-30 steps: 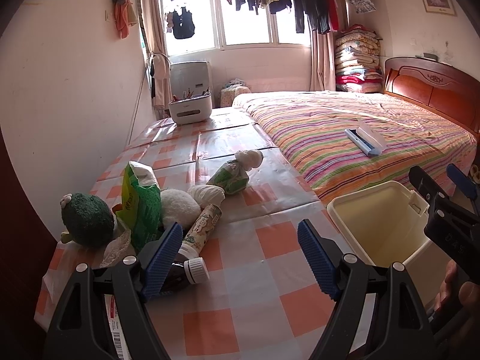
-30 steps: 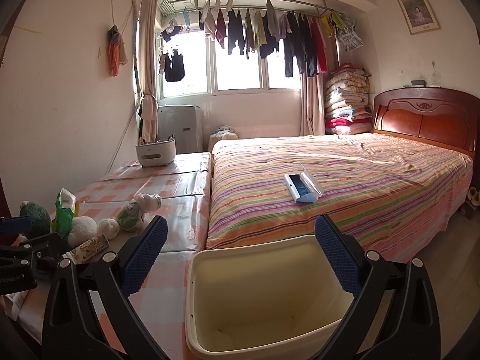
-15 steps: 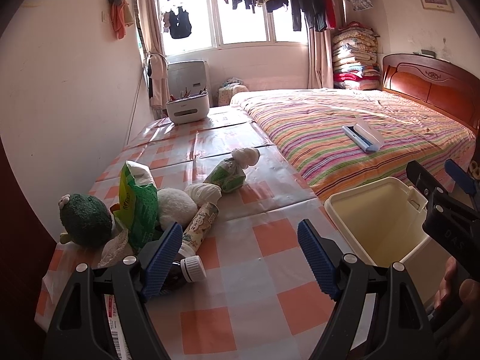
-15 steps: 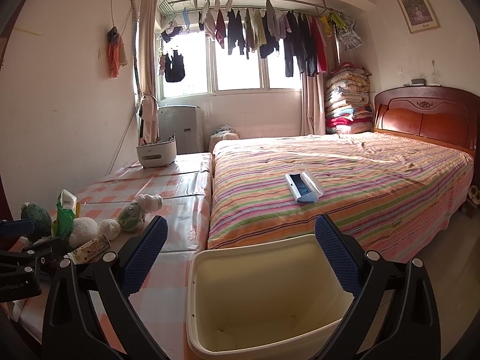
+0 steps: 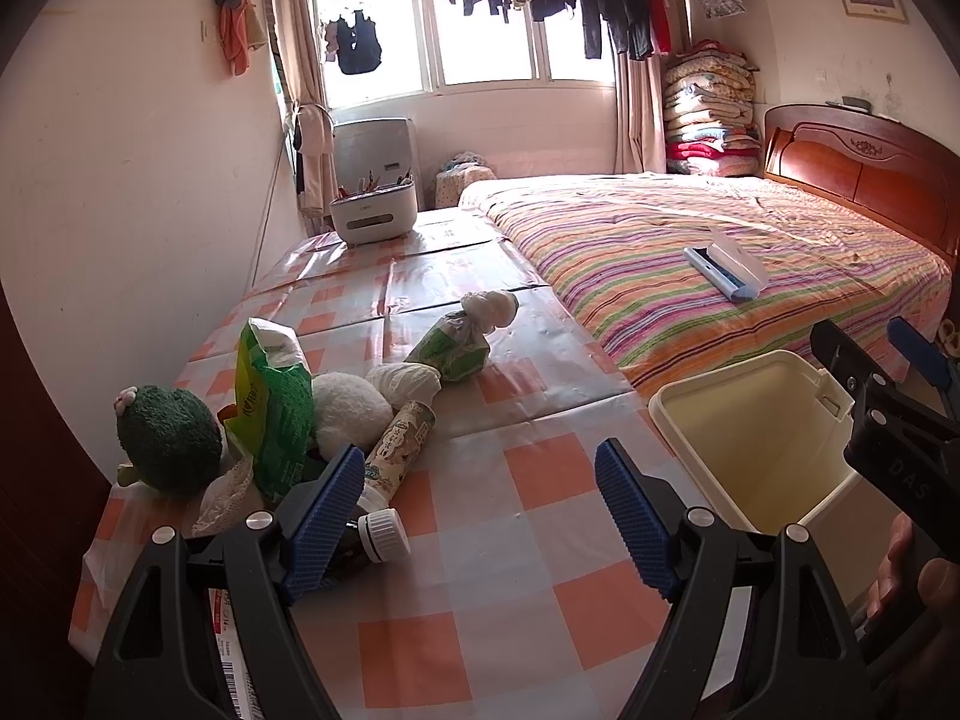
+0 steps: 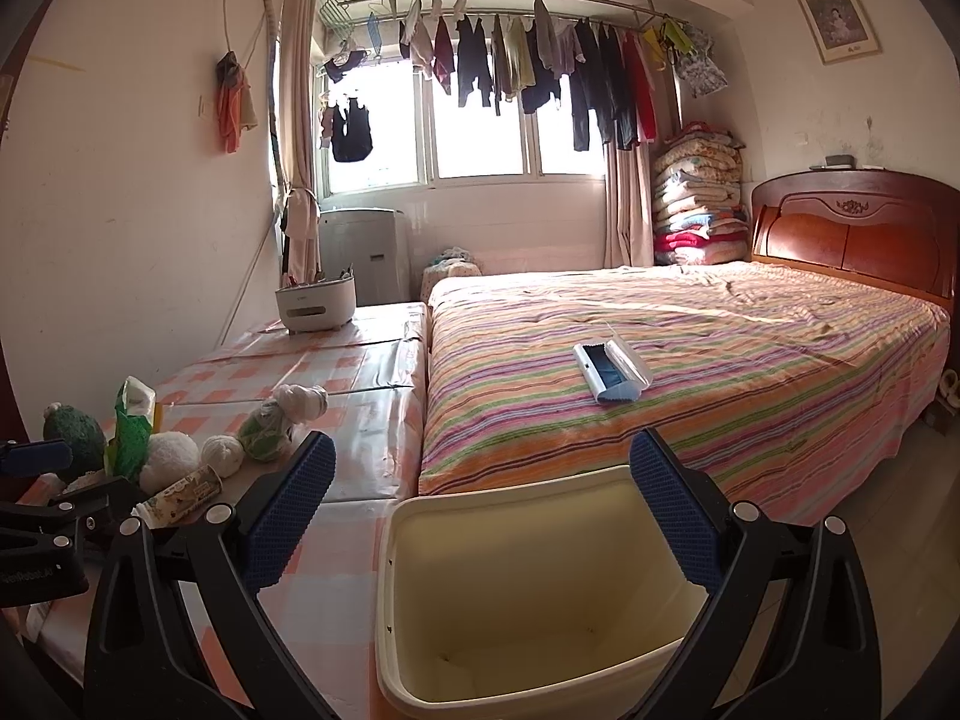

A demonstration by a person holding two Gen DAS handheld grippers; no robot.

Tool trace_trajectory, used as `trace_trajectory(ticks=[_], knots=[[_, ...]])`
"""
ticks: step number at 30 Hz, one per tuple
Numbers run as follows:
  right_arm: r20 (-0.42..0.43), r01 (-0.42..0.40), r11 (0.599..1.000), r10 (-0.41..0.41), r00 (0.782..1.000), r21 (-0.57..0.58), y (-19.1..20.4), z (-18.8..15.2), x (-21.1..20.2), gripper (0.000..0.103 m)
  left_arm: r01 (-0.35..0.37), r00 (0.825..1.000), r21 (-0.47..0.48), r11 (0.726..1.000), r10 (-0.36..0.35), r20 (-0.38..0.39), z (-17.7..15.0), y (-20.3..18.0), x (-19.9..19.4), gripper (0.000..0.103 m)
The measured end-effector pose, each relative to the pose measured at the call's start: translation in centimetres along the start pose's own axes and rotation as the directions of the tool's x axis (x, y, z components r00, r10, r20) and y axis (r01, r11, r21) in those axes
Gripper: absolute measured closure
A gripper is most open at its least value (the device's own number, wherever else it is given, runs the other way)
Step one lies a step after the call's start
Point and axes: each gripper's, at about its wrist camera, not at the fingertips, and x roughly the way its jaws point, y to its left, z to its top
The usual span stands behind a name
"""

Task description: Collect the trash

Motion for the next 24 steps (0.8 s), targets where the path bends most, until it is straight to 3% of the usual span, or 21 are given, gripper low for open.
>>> trace_trajectory(ticks=[24], knots=[[-0.008,-0.01,1.0,0.01,1.0,-0.002,0.02,0.02,0.01,0.006,0.002,1.0,0.011,1.0,-0.002,-0.005,-0.12,-0.35,0.04,0.026]])
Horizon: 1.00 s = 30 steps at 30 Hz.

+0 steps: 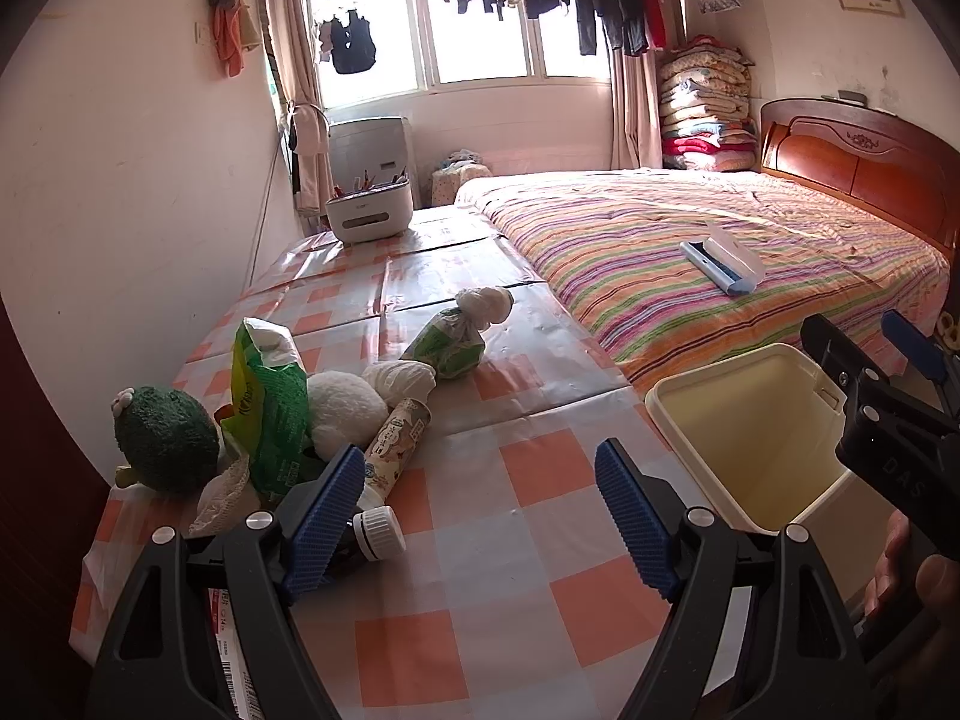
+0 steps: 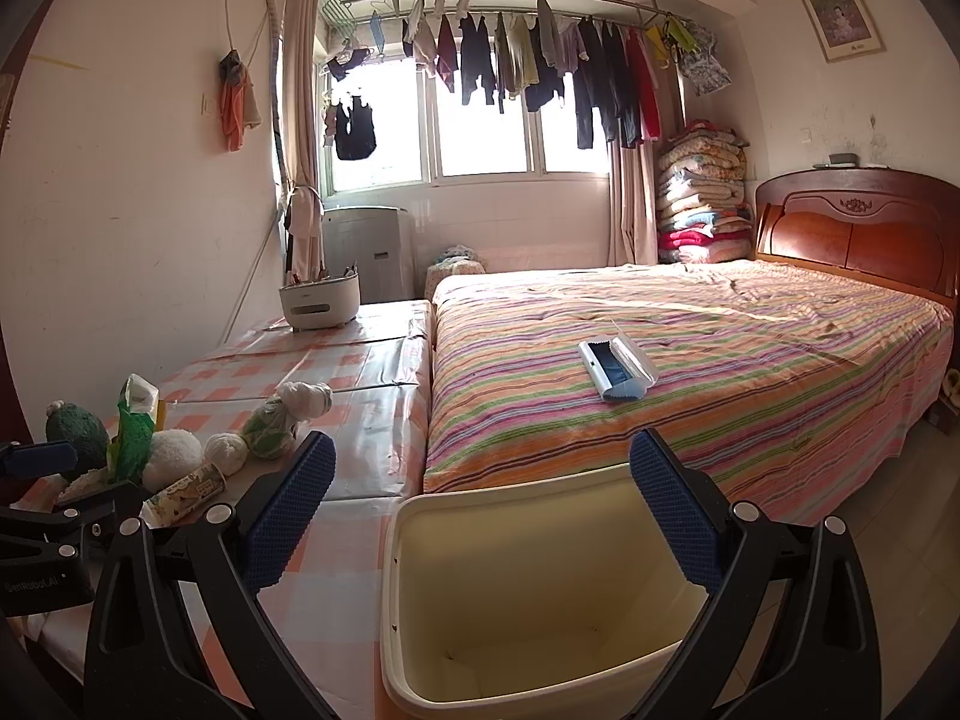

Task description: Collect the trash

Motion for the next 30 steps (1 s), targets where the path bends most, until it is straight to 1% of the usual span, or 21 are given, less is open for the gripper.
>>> trace_trajectory(ticks=[17,21,26,30], knots=[[-0.002,-0.008,1.0,0.008,1.0,-0.005,0.3,-0.2,0.1,0.006,0.0,1.0,0.006,1.0,0.0,-0.003,0.0,-0.1,0.0,0.026],[-0.005,-0.012,1.0,0.012,1.0,-0.003,0.4,-0.2,0.2,0.006,-0.01,1.0,0.003,1.0,0.01,0.003,0.0,0.1,-0.2,0.026],[-0.007,-0.036,0.999,0.036,0.999,-0.005,0.6,-0.3,0.3,0.006,-0.028,1.0,-0.004,1.0,0.028,0.006,-0.1,0.7,-0.8,0.026],[-0.019,-0.085,0.996,0.085,0.996,-0.011,1.2,-0.4,0.5,0.006,-0.062,0.998,-0.016,0.998,0.061,-0.009,-0.6,1.9,-1.4,0.026]])
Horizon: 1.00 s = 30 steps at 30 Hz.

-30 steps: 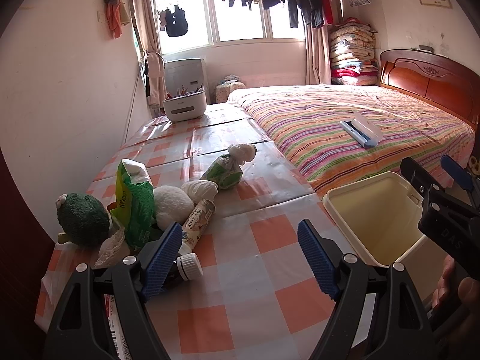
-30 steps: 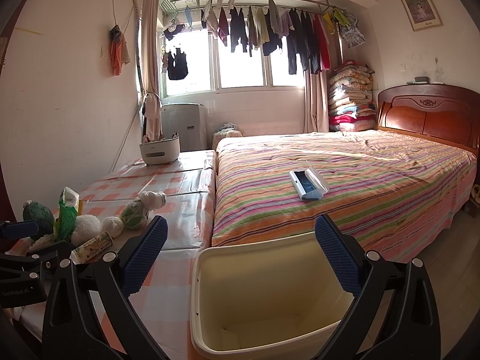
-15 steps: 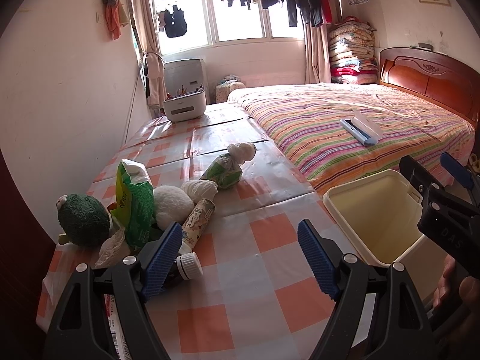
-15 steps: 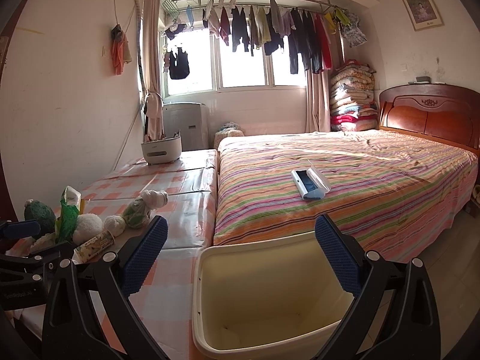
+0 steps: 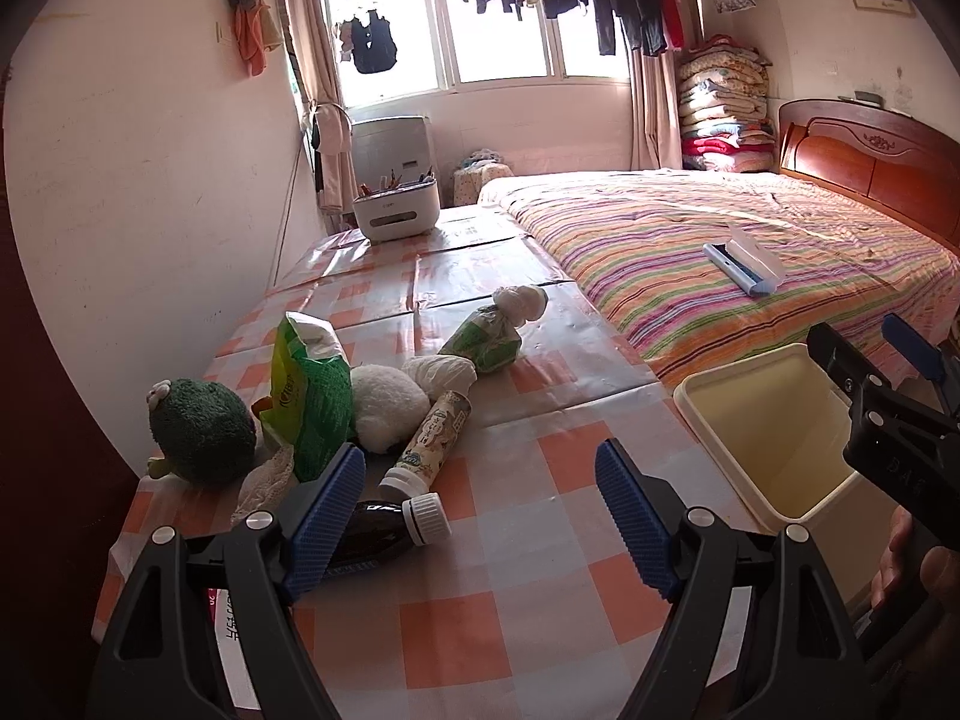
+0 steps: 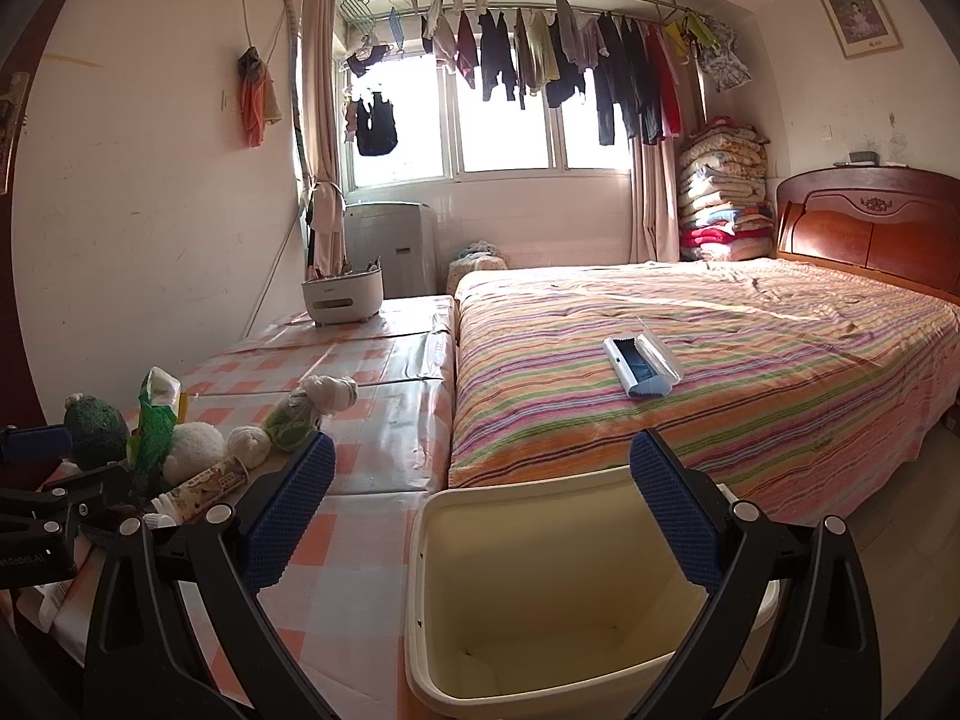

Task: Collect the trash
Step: 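Reach the left tool to the white medicine box while the right tool reaches the brown bottle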

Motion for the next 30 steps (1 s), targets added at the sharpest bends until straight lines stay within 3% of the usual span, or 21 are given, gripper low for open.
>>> trace_trajectory(ticks=[8,11,13,16,20,23,27,30], knots=[[-0.048,-0.156,0.987,0.154,0.987,-0.03,2.7,-0.2,1.2,0.006,-0.103,0.993,-0.106,0.989,0.096,-0.072,-1.8,5.4,-1.1,0.026],[-0.061,-0.245,0.968,0.242,0.968,-0.057,4.2,-0.1,1.4,0.006,-0.146,0.987,-0.146,0.978,0.135,-0.082,-2.0,7.5,-1.8,0.026],[-0.088,-0.331,0.941,0.325,0.942,-0.07,5.3,0.2,1.8,0.006,-0.159,0.984,-0.161,0.974,0.144,-0.102,-2.3,8.5,-2.0,0.026],[-0.156,-0.485,0.872,0.471,0.868,-0.069,7.4,0.7,3.1,0.006,-0.166,0.98,-0.181,0.969,0.141,-0.143,-2.8,10.0,-2.2,0.026],[-0.267,-0.672,0.729,0.627,0.732,-0.129,11.0,1.5,4.6,0.006,-0.181,0.971,-0.217,0.959,0.139,-0.194,-3.8,11.9,-2.4,0.026],[-0.331,-0.769,0.609,0.697,0.636,-0.194,13.4,2.1,4.9,0.006,-0.188,0.964,-0.245,0.951,0.131,-0.232,-4.5,13.2,-2.1,0.026],[-0.459,-0.848,0.433,0.714,0.529,-0.305,17.1,2.1,5.6,0.006,-0.14,0.958,-0.284,0.949,0.058,-0.28,-5.3,14.5,-1.4,0.026],[-0.55,-0.874,0.34,0.681,0.484,-0.348,19.9,1.6,6.9,0.006,-0.099,0.943,-0.296,0.95,-0.005,-0.334,-6.1,14.9,-0.4,0.026]])
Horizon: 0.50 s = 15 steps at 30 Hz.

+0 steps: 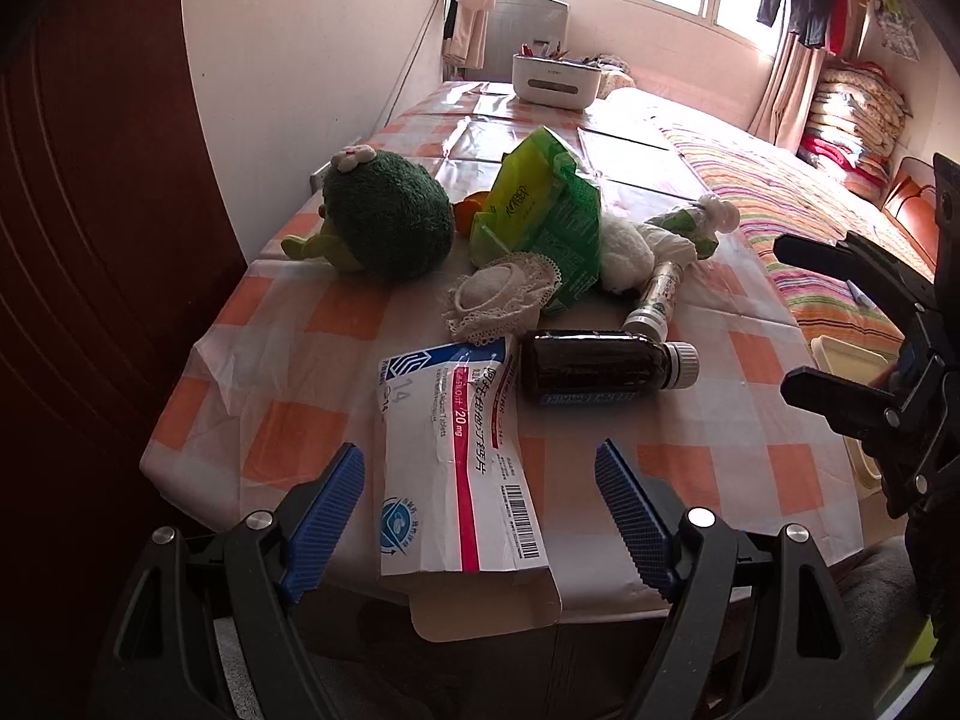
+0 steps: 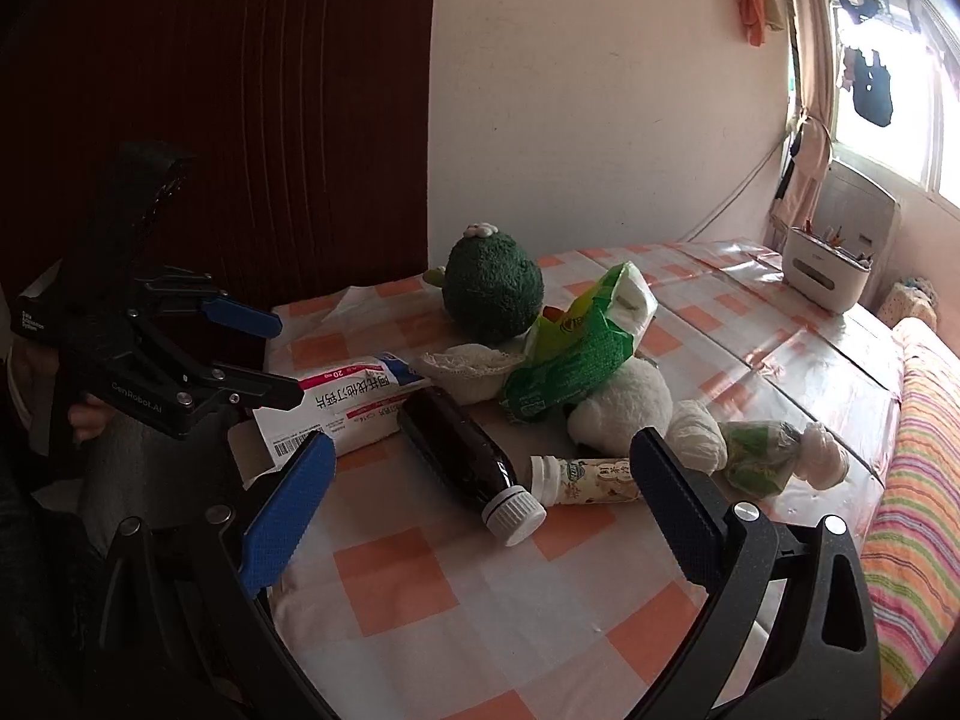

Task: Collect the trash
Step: 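Reach the left tool to the white medicine box while the right tool reaches the brown bottle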

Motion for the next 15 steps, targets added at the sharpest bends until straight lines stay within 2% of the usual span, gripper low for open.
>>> trace_trajectory(ticks=[5,7,9,11,15], knots=[[-0.116,-0.069,0.995,0.06,0.991,-0.075,-0.4,1.1,3.8,0.009,0.009,0.999,0.016,1.0,-0.008,-0.054,-0.5,0.3,1.3,0.026],[-0.169,-0.096,0.99,0.078,0.983,-0.1,-0.4,1.2,5.4,0.017,0.014,0.997,0.011,1.0,-0.014,-0.069,-0.5,0.6,1.8,0.026],[-0.217,-0.122,0.984,0.092,0.972,-0.126,-0.2,1.3,6.7,0.035,0.029,0.996,0.001,1.0,-0.029,-0.084,-0.4,0.9,2.3,0.026],[-0.281,-0.167,0.978,0.126,0.951,-0.127,-0.3,1.3,8.4,0.036,0.055,0.992,-0.015,0.998,-0.057,-0.109,-0.2,1.2,2.8,0.026],[-0.362,-0.191,0.974,0.135,0.922,-0.124,-0.4,1.3,11.0,0.036,0.067,0.987,-0.034,0.997,-0.071,-0.143,0.1,1.7,3.8,0.026]])
